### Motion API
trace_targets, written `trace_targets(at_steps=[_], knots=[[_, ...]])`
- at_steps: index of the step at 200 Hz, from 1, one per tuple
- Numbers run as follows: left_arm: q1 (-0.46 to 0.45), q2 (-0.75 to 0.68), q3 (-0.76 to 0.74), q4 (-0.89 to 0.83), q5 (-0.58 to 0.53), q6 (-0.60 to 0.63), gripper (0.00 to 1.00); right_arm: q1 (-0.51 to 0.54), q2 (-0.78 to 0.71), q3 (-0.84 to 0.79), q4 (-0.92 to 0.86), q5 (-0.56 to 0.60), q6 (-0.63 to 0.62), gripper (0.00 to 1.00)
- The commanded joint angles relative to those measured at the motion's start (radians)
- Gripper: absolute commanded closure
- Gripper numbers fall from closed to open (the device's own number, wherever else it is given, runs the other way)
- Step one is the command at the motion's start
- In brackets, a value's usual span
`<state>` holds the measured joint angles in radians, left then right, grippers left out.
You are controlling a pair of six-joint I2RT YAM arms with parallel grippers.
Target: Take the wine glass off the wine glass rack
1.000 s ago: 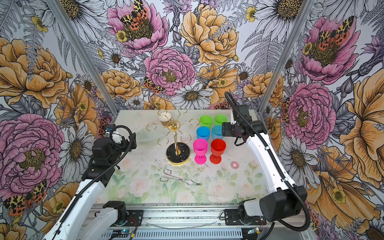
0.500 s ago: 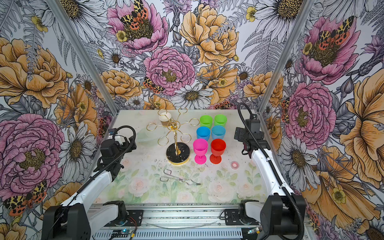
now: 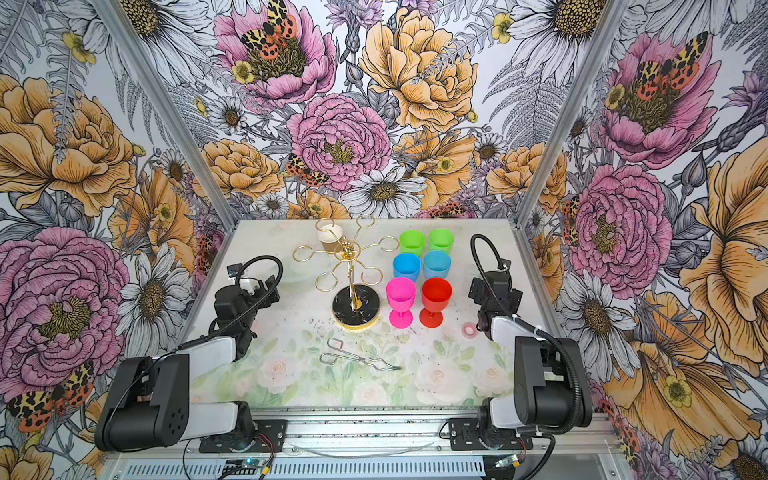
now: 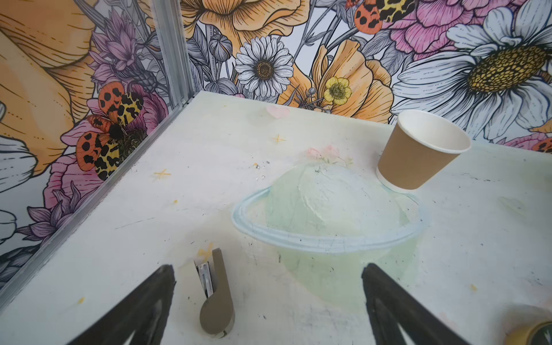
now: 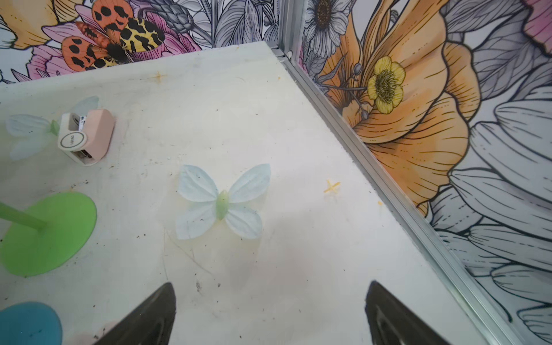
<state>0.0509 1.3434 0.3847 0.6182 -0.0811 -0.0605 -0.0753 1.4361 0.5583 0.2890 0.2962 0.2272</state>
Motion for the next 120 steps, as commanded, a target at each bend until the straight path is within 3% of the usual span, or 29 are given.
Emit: trace_targets(at_steps=[1,20,61,120], knots=[[0.010,0.030,0.017,0.093,0.002,0.029,0.01,0.002,0.021,-0.006,0.176,0.017,0.008,0.01],[0.012,0.070,0.042,0.094,0.015,0.021,0.01,0.003,0.036,-0.026,0.249,0.004,-0.003,0.01],[-0.029,0.204,0.003,0.304,0.007,0.058,0.01,0.020,0.026,-0.061,0.317,-0.026,-0.038,0.01],[-0.034,0.206,-0.009,0.320,-0.014,0.056,0.01,0.068,0.062,-0.160,0.540,-0.049,-0.106,0.01]])
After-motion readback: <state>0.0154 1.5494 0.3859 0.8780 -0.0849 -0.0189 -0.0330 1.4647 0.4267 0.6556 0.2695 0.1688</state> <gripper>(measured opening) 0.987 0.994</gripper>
